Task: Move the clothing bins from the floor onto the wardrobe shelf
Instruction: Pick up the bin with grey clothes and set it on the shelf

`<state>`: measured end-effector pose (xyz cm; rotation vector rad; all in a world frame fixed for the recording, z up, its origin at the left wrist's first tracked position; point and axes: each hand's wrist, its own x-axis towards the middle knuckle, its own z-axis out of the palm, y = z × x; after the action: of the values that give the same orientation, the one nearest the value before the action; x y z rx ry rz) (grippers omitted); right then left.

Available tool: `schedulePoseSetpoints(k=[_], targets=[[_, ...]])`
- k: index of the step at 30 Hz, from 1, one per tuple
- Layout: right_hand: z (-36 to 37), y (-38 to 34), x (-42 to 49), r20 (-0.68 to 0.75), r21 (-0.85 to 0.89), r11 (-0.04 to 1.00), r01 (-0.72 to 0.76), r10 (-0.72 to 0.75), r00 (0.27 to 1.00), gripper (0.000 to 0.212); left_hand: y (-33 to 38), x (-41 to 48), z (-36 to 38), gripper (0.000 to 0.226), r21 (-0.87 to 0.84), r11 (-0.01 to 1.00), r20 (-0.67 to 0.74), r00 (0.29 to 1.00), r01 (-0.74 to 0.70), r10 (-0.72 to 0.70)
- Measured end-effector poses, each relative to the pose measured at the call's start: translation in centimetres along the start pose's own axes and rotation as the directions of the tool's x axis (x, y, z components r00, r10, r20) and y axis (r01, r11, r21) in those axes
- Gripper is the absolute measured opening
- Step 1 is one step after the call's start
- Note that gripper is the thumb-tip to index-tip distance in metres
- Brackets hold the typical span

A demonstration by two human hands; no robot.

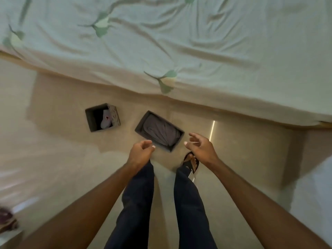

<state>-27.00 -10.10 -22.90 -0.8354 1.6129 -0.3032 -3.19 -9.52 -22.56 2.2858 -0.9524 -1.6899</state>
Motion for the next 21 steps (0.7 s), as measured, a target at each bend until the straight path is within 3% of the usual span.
schedulePoseSetpoints(k=[5, 7, 8, 10, 13, 17, 21], targets=[[5.0, 5.9, 11.2, 0.064, -0.165, 0.982, -0.095, 0.107, 0.992, 0.062, -9.7, 13.9, 3.7, 0.045, 0.097, 0.978, 0.047, 0.981, 0.185, -0.19], [7.2, 8.0, 16.0, 0.052, -0.304, 0.951, -0.048, 0.067, 0.996, 0.06, -11.9, 18.0, 4.8, 0.034, 0.178, 0.96, 0.044, 0.973, 0.216, -0.227], [8.2, 8.9, 18.1, 0.034, -0.429, 0.903, 0.008, 0.008, 0.999, 0.059, -12.5, 19.5, 5.1, 0.028, 0.221, 0.951, 0.052, 0.971, 0.217, -0.234], [10.5, 10.9, 22.8, 0.048, -0.709, 0.692, 0.136, -0.144, 0.988, 0.057, -13.4, 22.6, 5.7, 0.03, 0.257, 0.942, 0.055, 0.97, 0.216, -0.238], [13.9, 12.9, 29.1, 0.134, -0.858, 0.451, 0.244, -0.261, 0.956, 0.052, -17.0, 28.8, 6.8, 0.043, 0.217, 0.93, 0.072, 0.945, 0.298, -0.32], [17.2, 14.0, 34.7, 0.246, -0.86, 0.395, 0.324, -0.236, 0.94, 0.047, -27.5, 39.9, 9.6, 0.075, 0.162, 0.911, 0.018, 0.922, 0.378, -0.386], [18.2, 14.4, 36.7, 0.272, -0.839, 0.464, 0.286, -0.099, 0.957, 0.036, -28.3, 41.0, 9.1, 0.061, 0.099, 0.9, 0.044, 0.902, 0.424, -0.43]])
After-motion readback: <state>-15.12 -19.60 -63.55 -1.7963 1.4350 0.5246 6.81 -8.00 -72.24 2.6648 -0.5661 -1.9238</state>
